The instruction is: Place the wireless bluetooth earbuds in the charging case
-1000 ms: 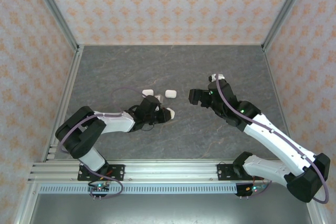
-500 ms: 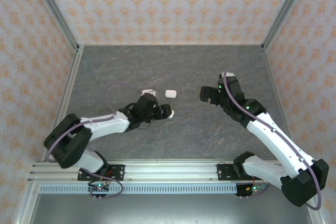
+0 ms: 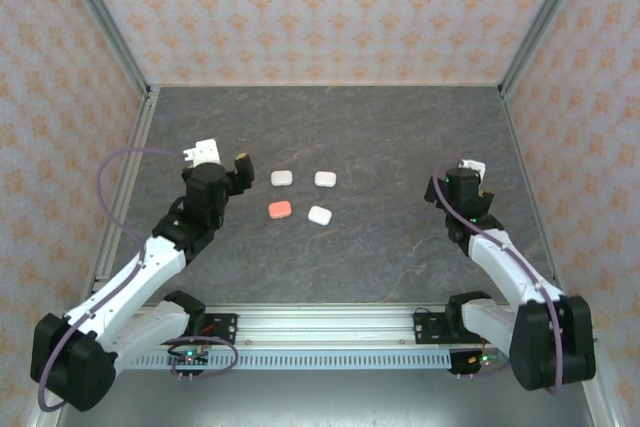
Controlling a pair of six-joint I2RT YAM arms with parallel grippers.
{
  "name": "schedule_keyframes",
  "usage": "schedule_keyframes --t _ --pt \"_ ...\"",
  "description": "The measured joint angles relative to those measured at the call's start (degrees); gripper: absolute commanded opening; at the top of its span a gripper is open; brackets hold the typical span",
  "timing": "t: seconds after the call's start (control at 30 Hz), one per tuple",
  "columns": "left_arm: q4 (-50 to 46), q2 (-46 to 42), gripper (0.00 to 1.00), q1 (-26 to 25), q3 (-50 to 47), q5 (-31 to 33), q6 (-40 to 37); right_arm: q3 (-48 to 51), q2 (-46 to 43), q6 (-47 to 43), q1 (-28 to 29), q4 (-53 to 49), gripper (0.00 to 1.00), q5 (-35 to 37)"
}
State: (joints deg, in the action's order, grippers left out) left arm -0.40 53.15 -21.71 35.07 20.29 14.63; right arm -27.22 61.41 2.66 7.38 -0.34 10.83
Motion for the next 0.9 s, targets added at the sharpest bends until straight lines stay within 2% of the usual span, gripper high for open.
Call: schedule_keyframes --t 0.17,0.3,0.43,0.53,0.73,0.9 --pt "5.1 2.0 0.94 6.1 -5.6 4.0 -7.6 7.5 8.9 -3.5 0.0 20.9 0.99 0.1" --pt "11.4 5.0 0.94 10.0 -11.3 3.5 -10.8 9.4 14.0 -6.4 -0.2 33.7 0.99 -1.3" --pt "18.2 8.5 0.94 12.3 -15.0 -0.3 -13.7 9.0 21.2 -8.0 -0.8 44.2 0.99 -3.7" --pt "24.7 12.0 0.95 14.3 -16.4 -4.1 -15.1 8.8 24.9 -8.1 -2.9 47.3 0.99 -6.3" --pt "36.1 19.3 0.95 15.5 -17.6 -11.2 -17.4 3.7 25.7 -6.3 -7.6 44.9 0.99 -11.2" --pt "44.3 28.4 0.96 16.3 -17.2 -14.6 -17.7 3.4 25.7 -5.9 -7.8 44.5 0.99 -12.6"
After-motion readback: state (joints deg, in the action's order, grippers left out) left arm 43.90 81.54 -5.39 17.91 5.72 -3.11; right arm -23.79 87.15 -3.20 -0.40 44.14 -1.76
